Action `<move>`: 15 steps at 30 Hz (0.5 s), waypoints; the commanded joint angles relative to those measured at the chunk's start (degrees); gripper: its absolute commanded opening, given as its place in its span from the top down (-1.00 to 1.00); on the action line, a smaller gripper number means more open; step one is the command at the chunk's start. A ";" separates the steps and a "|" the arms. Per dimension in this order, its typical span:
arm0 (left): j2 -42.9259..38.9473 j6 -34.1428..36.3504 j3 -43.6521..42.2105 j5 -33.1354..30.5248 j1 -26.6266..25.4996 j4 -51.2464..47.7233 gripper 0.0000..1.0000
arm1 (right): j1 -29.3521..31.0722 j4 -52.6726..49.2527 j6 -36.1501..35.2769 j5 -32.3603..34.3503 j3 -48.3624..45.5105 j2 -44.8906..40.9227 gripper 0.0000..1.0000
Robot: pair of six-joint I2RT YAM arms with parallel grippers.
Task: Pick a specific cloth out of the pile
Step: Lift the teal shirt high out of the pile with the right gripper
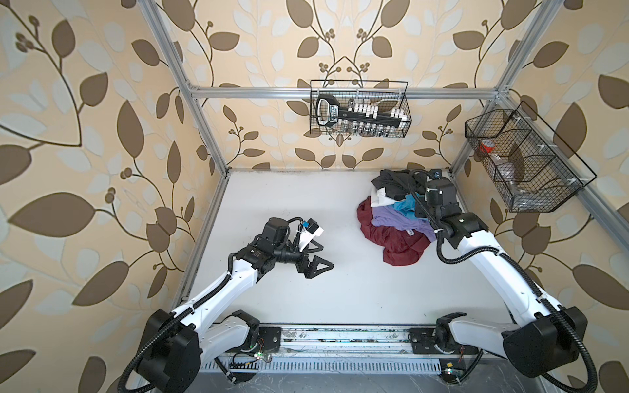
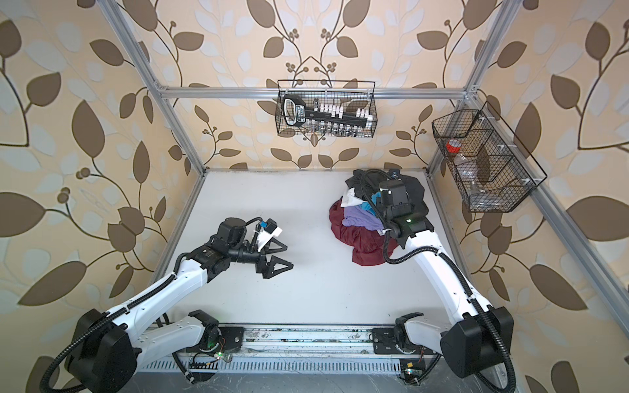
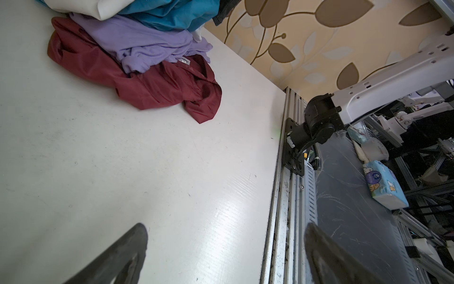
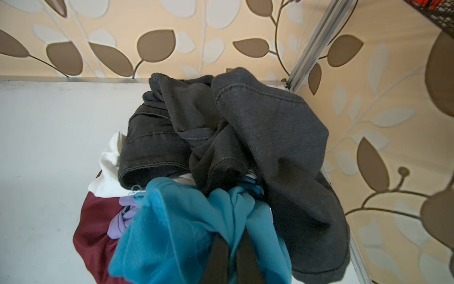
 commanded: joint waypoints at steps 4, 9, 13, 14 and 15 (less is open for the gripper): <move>-1.40 1.27 1.95 0.48 -0.78 -0.15 -0.98 | 2.22 8.98 -3.65 8.85 2.48 -3.52 1.00; -1.49 1.34 2.05 0.31 -0.81 -0.15 -0.98 | 2.45 10.46 -6.01 11.40 6.18 -2.68 1.00; -1.57 1.36 1.95 0.30 -0.86 -0.15 -0.98 | 2.71 10.92 -7.32 13.19 8.40 -2.30 1.00; -1.57 1.42 1.95 0.31 -0.86 -0.15 -0.98 | 2.89 11.30 -7.78 13.60 8.76 -2.38 1.00; -1.57 1.44 1.96 0.30 -0.86 -0.15 -0.98 | 2.95 11.62 -8.07 13.89 9.11 -2.54 1.00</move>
